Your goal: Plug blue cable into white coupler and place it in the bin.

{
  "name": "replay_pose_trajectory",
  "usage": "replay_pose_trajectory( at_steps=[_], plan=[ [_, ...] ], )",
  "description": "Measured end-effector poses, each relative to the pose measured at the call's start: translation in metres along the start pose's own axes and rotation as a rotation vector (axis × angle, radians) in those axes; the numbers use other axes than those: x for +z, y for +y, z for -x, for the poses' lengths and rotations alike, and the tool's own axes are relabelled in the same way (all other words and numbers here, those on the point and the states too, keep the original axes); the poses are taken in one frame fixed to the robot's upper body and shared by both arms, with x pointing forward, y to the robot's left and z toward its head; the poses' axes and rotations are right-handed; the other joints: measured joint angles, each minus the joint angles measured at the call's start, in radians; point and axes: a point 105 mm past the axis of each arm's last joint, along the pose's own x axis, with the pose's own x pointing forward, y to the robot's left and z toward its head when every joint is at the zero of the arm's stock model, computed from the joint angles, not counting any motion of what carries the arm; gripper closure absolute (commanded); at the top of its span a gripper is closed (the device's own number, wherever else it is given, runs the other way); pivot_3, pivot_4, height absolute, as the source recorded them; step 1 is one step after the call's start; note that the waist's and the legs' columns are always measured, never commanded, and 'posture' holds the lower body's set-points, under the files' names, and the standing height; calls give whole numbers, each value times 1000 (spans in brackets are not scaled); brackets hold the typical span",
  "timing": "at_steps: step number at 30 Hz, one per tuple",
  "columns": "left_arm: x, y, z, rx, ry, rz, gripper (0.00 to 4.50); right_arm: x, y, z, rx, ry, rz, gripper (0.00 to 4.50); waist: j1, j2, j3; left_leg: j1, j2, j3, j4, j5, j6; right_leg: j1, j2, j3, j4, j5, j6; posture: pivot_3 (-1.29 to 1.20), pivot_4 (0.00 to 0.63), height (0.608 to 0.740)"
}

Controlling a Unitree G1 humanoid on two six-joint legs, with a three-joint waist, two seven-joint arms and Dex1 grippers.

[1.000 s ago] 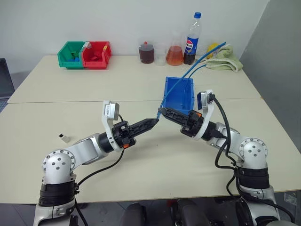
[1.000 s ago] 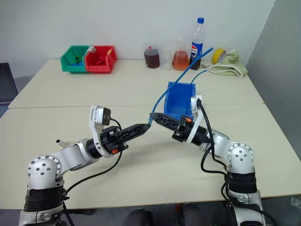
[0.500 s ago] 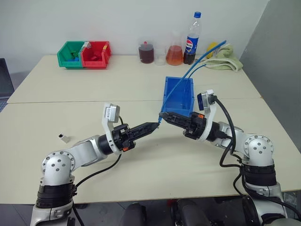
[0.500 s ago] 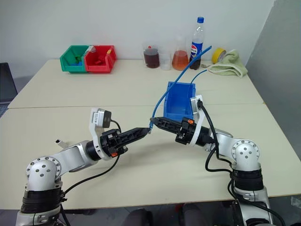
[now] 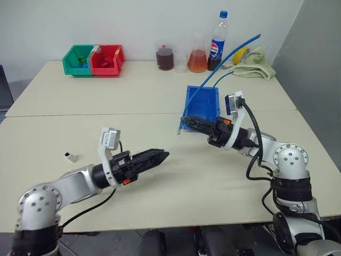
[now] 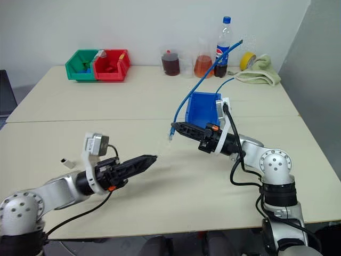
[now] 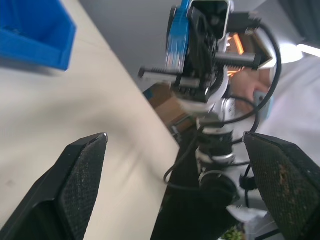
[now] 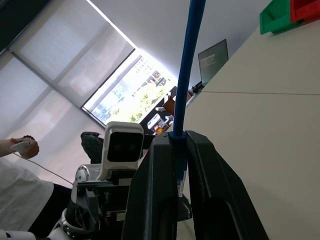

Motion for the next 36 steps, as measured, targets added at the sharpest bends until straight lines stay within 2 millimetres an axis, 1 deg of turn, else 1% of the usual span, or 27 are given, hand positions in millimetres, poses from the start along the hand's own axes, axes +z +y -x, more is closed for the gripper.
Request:
replay_pose_trajectory(
  at_steps=[1,2,3,5,6,7,8,10,11,14,17,18,19,20,22,23,24,25,26,27,32,36],
  plan=[
    [-3,3,5,46,27,-26,10,0,0,0,4,3,7,4447,2,1,0,0,-1,0,0,0,0,0,0,0,0,0,0,0,150,740],
    [-4,7,11,109,25,-88,10,-1,1,-2,15,11,16,4447,3,2,1,0,-1,0,0,0,0,0,-1,0,0,0,0,0,150,740],
    [-5,16,23,233,10,-183,10,-3,4,-6,38,26,28,4447,0,2,1,0,-1,0,0,0,0,0,-1,0,0,0,0,0,150,740],
    [0,27,41,398,-19,-310,10,-6,5,-8,59,36,38,4447,5,2,1,0,-1,0,0,0,0,0,-1,0,0,0,-1,0,150,740],
    [1,29,46,441,-26,-346,10,-6,6,-9,62,40,43,4447,5,2,1,0,-1,0,0,0,0,0,-1,0,0,0,-1,0,150,740],
    [3,32,56,526,-29,-416,10,-7,7,-11,72,44,48,4447,5,2,1,0,-1,0,0,0,0,0,-1,0,0,0,-1,0,150,740],
    [1,35,62,571,-23,-440,10,-8,8,-12,81,46,48,4447,5,2,1,0,0,0,0,0,0,0,-1,0,-1,1,-1,0,150,740],
    [-12,42,91,788,-25,-534,10,-12,12,-17,120,64,63,4447,0,2,1,0,0,3,-1,-1,1,0,-2,2,-2,2,-3,0,150,740],
    [-19,46,106,886,-32,-545,10,-13,12,-18,130,66,66,4447,3,2,1,-1,0,2,-1,-1,1,0,-2,1,-3,1,-3,0,150,740],
    [-25,46,135,1079,-91,-601,10,-16,14,-22,158,73,63,4447,8,1,1,-2,0,0,0,-1,1,-1,-2,0,-3,1,-3,0,150,740],
    [-28,42,155,1185,-103,-654,10,-17,13,-24,176,80,54,4447,14,1,1,-2,0,0,0,-1,1,0,-2,-1,-4,0,0,0,150,740],
    [-29,43,160,1197,-96,-662,10,-17,12,-25,177,83,54,4447,13,1,1,-1,0,0,0,-1,1,0,-2,-1,-3,0,0,0,150,740],
    [-29,46,174,1226,-82,-670,10,-17,11,-27,183,91,54,4447,12,1,1,-1,0,0,0,-1,1,0,-2,-2,-3,0,-1,0,150,740],
    [-28,49,182,1246,-73,-673,10,-18,11,-28,183,92,52,4447,12,1,1,-1,0,-1,0,-1,1,-1,-2,-2,-2,0,-1,0,150,740],
    [-25,55,195,1266,-65,-679,10,-19,10,-28,190,94,46,4447,13,2,1,-1,0,-1,0,-1,1,0,-2,-3,-2,0,-2,0,150,740],
    [-22,59,200,1271,-64,-684,10,-20,10,-28,194,95,43,4447,13,2,1,-1,0,-1,0,-1,1,-1,-2,-3,-2,0,-2,0,150,740],
    [-19,63,202,1261,-62,-693,10,-20,10,-28,193,96,43,4447,13,1,1,-1,0,-1,0,-1,1,0,-2,-3,-2,0,-2,0,150,740],
    [-11,73,208,1253,-41,-708,10,-20,9,-29,188,98,46,4447,15,1,1,-1,0,-2,0,-1,1,-1,-2,-4,-1,0,-2,0,150,740],
    [-7,79,212,1258,-33,-711,10,-20,9,-30,188,99,47,4447,16,1,1,-2,0,-2,0,0,1,-1,-2,-5,-1,0,-2,0,150,740],
    [1,87,214,1249,-34,-728,10,-20,8,-29,183,101,49,4447,15,1,0,-1,0,-2,0,-1,1,0,-2,-4,-1,0,-2,0,150,740],
    [15,112,205,1156,-3,-737,10,-20,8,-30,171,105,54,4447,7,-1,0,-2,0,-1,0,-1,1,-1,-3,-4,-2,3,-6,0,150,740],
    [28,126,196,1063,33,-740,10,-18,8,-27,152,105,65,4447,6,-1,-1,-2,0,-1,0,-1,1,-1,-3,-5,0,3,-6,0,150,740]
  ],
)
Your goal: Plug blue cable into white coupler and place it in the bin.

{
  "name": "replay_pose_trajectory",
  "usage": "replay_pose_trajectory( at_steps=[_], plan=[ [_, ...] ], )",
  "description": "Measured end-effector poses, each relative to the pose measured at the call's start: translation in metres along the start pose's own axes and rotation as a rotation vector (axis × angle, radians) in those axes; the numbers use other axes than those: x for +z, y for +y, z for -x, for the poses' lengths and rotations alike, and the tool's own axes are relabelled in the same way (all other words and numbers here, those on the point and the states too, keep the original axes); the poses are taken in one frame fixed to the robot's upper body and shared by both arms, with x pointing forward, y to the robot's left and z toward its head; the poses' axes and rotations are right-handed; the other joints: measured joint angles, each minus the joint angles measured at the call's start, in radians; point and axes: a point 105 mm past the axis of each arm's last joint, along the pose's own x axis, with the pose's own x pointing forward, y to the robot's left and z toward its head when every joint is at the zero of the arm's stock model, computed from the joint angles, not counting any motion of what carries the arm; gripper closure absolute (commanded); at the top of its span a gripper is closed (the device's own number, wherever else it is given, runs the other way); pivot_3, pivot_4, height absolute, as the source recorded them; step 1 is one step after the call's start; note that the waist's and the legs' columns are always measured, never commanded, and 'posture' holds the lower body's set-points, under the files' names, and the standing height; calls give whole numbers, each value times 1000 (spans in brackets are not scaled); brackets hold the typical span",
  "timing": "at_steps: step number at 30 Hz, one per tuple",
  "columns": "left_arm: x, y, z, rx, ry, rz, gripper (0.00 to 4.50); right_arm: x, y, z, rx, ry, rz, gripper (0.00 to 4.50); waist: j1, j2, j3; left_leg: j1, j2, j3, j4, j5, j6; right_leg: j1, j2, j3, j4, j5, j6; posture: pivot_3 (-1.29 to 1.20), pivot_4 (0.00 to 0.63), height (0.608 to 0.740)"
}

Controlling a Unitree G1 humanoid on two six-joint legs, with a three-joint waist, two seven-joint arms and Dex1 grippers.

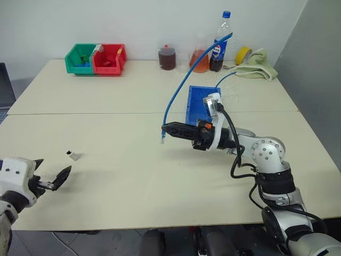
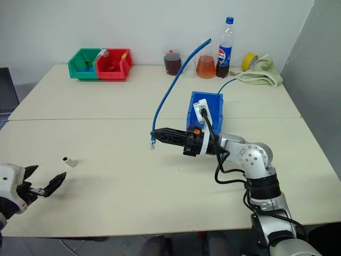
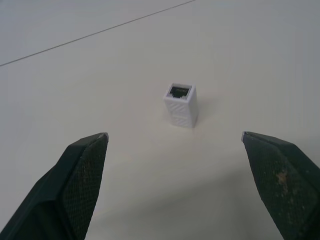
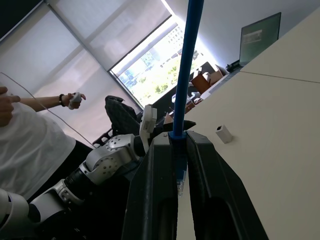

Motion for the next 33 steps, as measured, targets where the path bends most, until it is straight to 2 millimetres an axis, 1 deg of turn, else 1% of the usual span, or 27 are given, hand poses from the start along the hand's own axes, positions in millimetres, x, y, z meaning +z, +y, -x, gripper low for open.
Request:
replay_pose_trajectory(
  at_steps=[4,7,9,18,23,28,33],
  plan=[
    [-6,-2,-16,-71,16,0,10,1,1,1,-8,-1,11,4447,-5,0,0,0,0,0,0,0,0,-1,-1,0,2,0,0,0,150,740],
    [-9,6,-23,-71,31,-13,10,2,1,3,-24,-1,16,4447,-4,0,0,0,0,0,0,0,0,-1,-1,-1,3,0,0,0,150,740],
    [-8,8,-27,-81,29,-23,10,1,1,4,-29,4,13,4447,-4,0,0,0,0,0,0,0,0,-1,-2,-1,3,0,0,0,150,740],
    [-7,-6,-55,-192,38,-50,10,2,-1,8,-52,9,19,4447,-2,-1,0,0,-2,0,1,0,0,-1,-4,-3,3,0,0,0,150,740],
    [-7,-4,-60,-206,45,-46,10,5,-2,11,-70,4,26,4447,-3,-1,0,0,-2,0,1,0,0,-1,-4,-3,4,0,0,0,150,740],
    [-11,2,-56,-205,62,-59,10,6,-2,13,-82,0,34,4447,-5,-1,0,0,-2,0,1,0,0,-1,-4,-3,4,0,0,0,150,740],
    [-12,3,-54,-212,66,-58,10,7,-1,13,-86,-1,40,4447,-5,-1,-1,0,-2,0,1,0,0,-1,-5,-3,4,1,-1,0,150,740]
  ],
)
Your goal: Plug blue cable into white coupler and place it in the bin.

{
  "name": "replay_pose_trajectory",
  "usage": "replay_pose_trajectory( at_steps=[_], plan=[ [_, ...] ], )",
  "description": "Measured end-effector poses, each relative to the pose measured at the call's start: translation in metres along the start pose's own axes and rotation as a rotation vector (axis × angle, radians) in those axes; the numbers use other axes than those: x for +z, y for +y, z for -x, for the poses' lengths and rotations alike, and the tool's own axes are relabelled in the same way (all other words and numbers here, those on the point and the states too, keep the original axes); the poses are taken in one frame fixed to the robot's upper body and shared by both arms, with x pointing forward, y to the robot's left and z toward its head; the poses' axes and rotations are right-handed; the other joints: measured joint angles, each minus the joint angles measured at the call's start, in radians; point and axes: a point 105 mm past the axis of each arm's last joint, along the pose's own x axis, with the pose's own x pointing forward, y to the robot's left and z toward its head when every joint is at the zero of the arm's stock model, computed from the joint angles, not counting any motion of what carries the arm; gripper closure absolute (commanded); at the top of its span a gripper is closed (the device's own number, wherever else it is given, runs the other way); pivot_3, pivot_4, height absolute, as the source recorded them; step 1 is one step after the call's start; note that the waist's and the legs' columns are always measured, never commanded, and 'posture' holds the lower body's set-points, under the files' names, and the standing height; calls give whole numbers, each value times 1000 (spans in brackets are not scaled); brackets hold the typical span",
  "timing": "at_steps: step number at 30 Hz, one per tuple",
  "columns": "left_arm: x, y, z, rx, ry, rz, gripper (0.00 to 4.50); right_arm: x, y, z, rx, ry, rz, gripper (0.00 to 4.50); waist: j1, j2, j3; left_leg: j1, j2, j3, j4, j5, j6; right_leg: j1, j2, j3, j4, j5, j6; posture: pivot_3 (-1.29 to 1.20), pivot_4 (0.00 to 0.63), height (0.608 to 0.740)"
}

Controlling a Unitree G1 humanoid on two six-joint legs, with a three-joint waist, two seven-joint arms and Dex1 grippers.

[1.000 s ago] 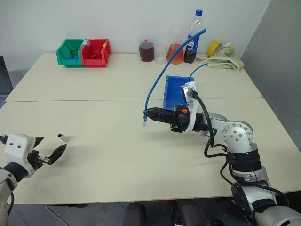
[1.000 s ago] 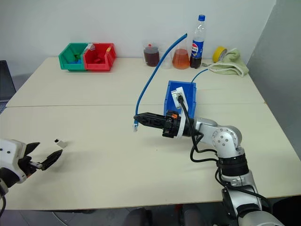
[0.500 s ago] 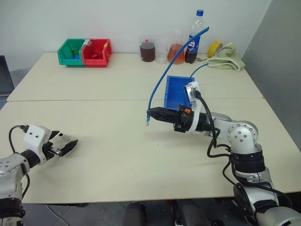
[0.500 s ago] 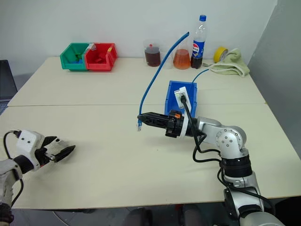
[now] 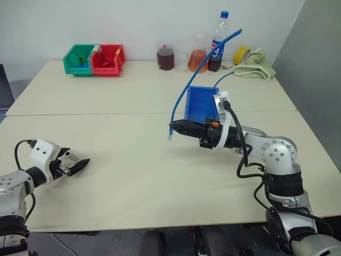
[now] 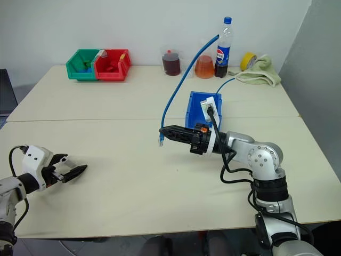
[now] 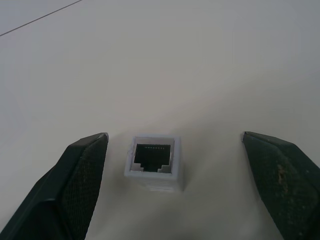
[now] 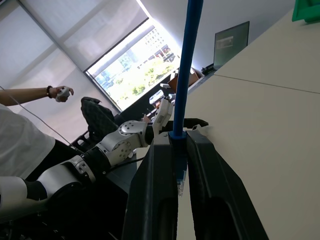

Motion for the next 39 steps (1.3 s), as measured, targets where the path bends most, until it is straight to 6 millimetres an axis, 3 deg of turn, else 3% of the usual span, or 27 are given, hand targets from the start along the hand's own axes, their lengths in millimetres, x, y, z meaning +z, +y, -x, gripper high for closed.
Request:
replay_pose_trajectory(
  at_steps=[8,18,27,39],
  plan=[
    [-3,1,4,-20,21,16,10,0,0,0,0,0,0,4447,0,0,0,0,0,0,0,0,0,0,0,0,0,0,0,0,150,740],
    [-5,-1,4,-49,32,23,1671,0,-1,1,-7,0,1,4447,0,0,0,1,0,0,0,0,0,0,0,0,1,0,0,0,150,740],
    [-7,2,5,-47,47,24,3697,1,-3,1,-23,-1,2,4447,0,0,0,2,0,0,1,0,0,1,0,0,2,0,-1,0,150,740],
    [-7,2,5,-46,45,16,3705,1,-3,1,-23,-1,2,4447,0,0,0,2,0,0,1,0,0,1,0,0,2,0,-1,0,150,740]
  ],
)
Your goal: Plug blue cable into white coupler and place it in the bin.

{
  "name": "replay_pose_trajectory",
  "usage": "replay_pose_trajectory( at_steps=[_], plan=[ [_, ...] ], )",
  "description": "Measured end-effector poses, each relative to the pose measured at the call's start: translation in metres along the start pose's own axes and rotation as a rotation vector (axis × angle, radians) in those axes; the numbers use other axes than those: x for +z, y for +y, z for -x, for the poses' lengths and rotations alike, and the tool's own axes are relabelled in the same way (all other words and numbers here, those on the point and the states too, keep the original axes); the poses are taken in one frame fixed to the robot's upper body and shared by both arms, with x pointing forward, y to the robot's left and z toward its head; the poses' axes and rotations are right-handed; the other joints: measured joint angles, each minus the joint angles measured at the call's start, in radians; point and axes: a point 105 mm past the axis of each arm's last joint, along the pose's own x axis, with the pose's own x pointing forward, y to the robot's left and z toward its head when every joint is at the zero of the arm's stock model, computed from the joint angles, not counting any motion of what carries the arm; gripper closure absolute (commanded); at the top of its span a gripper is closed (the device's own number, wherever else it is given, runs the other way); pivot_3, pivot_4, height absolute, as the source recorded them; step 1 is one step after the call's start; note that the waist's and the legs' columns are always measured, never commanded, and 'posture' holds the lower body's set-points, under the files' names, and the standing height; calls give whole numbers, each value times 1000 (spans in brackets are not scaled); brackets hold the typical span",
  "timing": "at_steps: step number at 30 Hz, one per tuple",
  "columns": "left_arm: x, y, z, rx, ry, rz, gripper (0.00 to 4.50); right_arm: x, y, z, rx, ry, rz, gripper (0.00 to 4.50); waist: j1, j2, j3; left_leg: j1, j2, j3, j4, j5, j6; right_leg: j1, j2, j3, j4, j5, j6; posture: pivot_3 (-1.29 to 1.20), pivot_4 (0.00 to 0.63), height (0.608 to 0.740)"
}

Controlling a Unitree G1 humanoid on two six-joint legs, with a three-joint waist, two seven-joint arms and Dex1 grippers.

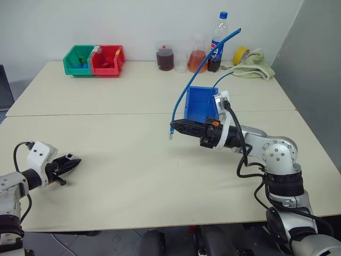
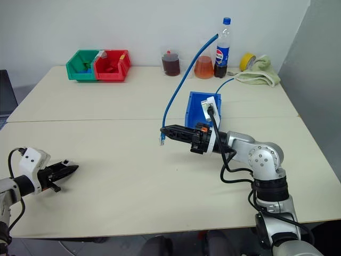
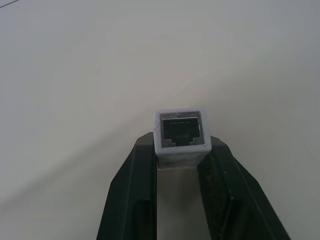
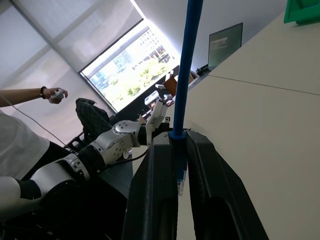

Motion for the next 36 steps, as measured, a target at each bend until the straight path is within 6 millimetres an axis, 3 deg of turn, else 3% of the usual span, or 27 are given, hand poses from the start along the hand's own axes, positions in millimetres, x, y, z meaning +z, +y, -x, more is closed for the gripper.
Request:
replay_pose_trajectory(
  at_steps=[3,6,14,18,21,26,29,36],
  plan=[
    [4,-5,-1,-25,3,7,3705,0,0,0,0,0,0,4447,1,0,0,-1,0,0,0,0,0,0,0,0,0,0,0,0,150,740],
    [17,-28,-10,-136,-9,15,3705,0,0,0,-2,-1,1,4447,4,0,0,-2,-1,-1,0,0,0,0,-1,0,-1,0,0,0,150,740],
    [99,-136,-39,-657,-115,-36,3705,2,-2,5,-27,-5,24,4447,8,-1,0,-2,-3,-2,2,0,0,2,-2,-1,-1,1,1,0,150,740],
    [127,-173,-54,-846,-153,-158,3705,6,-7,8,-76,-26,74,4447,4,-1,0,-1,-2,-2,2,0,0,2,3,1,-1,0,1,0,150,740],
    [124,-191,-65,-933,-133,-247,3705,8,-9,10,-105,-36,104,4447,0,-1,-1,-1,-1,-1,2,0,0,1,6,3,0,0,1,0,150,740],
    [103,-202,-81,-1002,-63,-361,3705,8,-14,12,-142,-46,143,4447,2,0,0,-2,1,0,2,0,0,-1,9,5,0,0,0,0,150,740],
    [102,-213,-101,-1005,-64,-485,3705,1,-15,14,-163,-56,173,4447,14,-1,-1,-3,-1,0,3,0,0,0,7,6,-1,0,1,0,150,740],
    [103,-222,-112,-986,-129,-612,3705,-17,-16,12,-163,-51,262,4447,28,0,-3,1,-2,-1,5,1,2,4,7,6,-1,1,3,0,150,740]
  ],
)
